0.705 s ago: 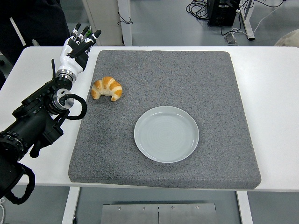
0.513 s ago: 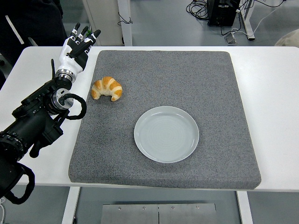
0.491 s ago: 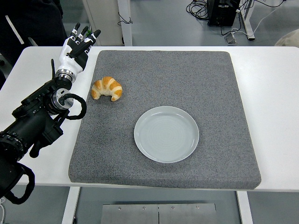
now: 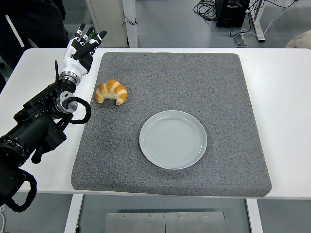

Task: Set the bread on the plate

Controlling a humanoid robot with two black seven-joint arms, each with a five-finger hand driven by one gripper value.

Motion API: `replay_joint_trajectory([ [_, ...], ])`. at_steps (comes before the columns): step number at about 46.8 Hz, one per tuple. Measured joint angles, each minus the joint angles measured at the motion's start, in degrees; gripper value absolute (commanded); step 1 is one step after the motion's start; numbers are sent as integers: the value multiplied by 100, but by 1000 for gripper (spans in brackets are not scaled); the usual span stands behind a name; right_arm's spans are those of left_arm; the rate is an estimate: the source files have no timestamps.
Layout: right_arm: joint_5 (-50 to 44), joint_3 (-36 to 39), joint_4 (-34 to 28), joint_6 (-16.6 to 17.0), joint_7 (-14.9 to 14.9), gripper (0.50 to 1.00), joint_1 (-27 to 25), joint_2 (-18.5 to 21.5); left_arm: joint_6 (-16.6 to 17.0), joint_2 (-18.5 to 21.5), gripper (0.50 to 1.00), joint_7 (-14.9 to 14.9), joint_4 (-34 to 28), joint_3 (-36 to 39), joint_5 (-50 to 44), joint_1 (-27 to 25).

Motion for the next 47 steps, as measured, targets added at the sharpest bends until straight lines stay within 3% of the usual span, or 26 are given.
replay_joint_trajectory([
  [16, 4, 0, 2, 0, 0, 1000, 0, 0, 49, 411, 968, 99, -333, 469, 268, -76],
  [26, 5, 0, 2, 0, 0, 1000, -1, 0, 72, 456, 968, 109, -362, 633, 340, -149],
  [35, 3, 0, 2, 0, -1, 1000, 1, 0, 80, 571, 968, 128, -419, 1295, 917, -258],
  [42, 4, 0, 2, 0, 0, 1000, 1, 0, 118, 1060, 961, 114, -997, 1608, 1213, -232],
  [47, 1, 0, 2, 0, -1, 1000, 1, 0, 447, 1463, 961, 103, -1687, 1808, 1722, -205],
])
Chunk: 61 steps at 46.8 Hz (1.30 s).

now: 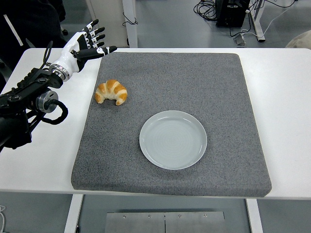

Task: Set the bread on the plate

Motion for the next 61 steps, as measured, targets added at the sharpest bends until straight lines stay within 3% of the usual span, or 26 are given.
replay_joint_trajectory([
  [8, 2, 0, 0, 0, 0, 1000, 0, 0, 374, 348, 963, 16, -785, 45, 929, 53],
  [15, 2, 0, 0, 1, 0, 1000, 0, 0, 1041, 450, 963, 78, -975, 552, 1859, 6],
  [18, 2, 0, 0, 0, 0, 1000, 0, 0, 1162, 517, 963, 98, -1069, 724, 2052, -5],
  [34, 3, 0, 0, 0, 2, 1000, -1, 0, 1441, 1282, 964, 485, -2052, 927, 3287, -10],
  [41, 1, 0, 0, 1, 1, 1000, 0, 0, 1446, 1614, 968, 502, -2293, 989, 3939, -33],
  [61, 3, 0, 0, 1, -1, 1000, 0, 0, 1444, 1668, 971, 485, -2280, 1419, 4325, -152],
])
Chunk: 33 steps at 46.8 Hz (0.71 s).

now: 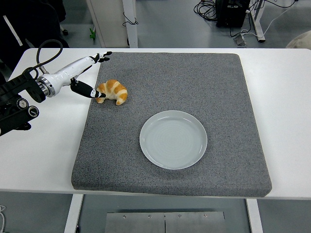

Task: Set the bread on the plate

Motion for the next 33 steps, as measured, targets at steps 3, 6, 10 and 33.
replay_joint_trajectory([
  [3, 0, 0, 0, 0, 0, 1000, 0, 0, 0, -15, 969, -1, 52, 1, 62, 11],
  [6, 0, 0, 0, 0, 0, 1000, 0, 0, 0, -48, 971, -1, 101, 4, 112, 17],
  [10, 0, 0, 0, -1, 0, 1000, 0, 0, 2, -236, 969, 16, 295, 5, 236, 15],
  [33, 0, 0, 0, 0, 2, 1000, 1, 0, 28, -679, 968, 42, 839, 5, 1037, 37],
])
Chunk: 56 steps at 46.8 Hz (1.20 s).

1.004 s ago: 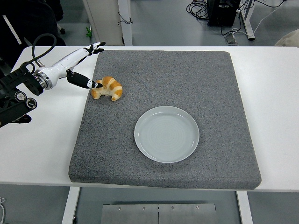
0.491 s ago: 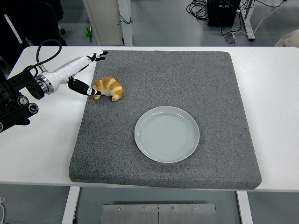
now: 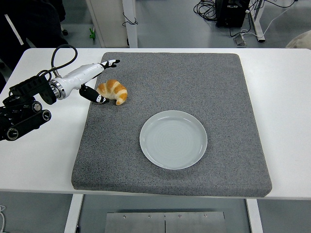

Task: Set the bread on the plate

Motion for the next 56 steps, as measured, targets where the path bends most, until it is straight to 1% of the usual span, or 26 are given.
replay_joint_trajectory([
  [7, -1, 0, 0, 0, -1, 1000, -1, 0, 139, -188, 966, 1, 274, 3, 155, 15],
  [12, -2, 0, 0, 0, 0, 1000, 0, 0, 214, -256, 965, 1, 348, 70, 196, 16],
  [18, -4, 0, 0, 0, -1, 1000, -1, 0, 533, -322, 960, 1, 363, 359, 192, -14],
  [21, -3, 1, 0, -1, -1, 1000, -1, 0, 666, -376, 943, 15, 425, 463, 192, -15],
  [23, -2, 0, 0, 0, -1, 1000, -1, 0, 697, -414, 934, 28, 468, 484, 192, -16],
  [29, 0, 0, 0, 0, -2, 1000, 0, 0, 718, -465, 881, 51, 573, 492, 192, -17],
  [32, 0, 0, 0, 0, -2, 1000, -1, 0, 717, -466, 869, 52, 579, 492, 192, -20],
  [45, 0, 0, 0, 0, -2, 1000, -1, 0, 637, -482, 858, 27, 574, 492, 177, -55],
  [52, -1, 0, 0, 0, -2, 1000, -1, 0, 421, -501, 852, -2, 572, 492, 169, -80],
  [56, -1, 0, 0, 0, -1, 1000, -1, 0, 388, -501, 843, -8, 573, 492, 167, -80],
])
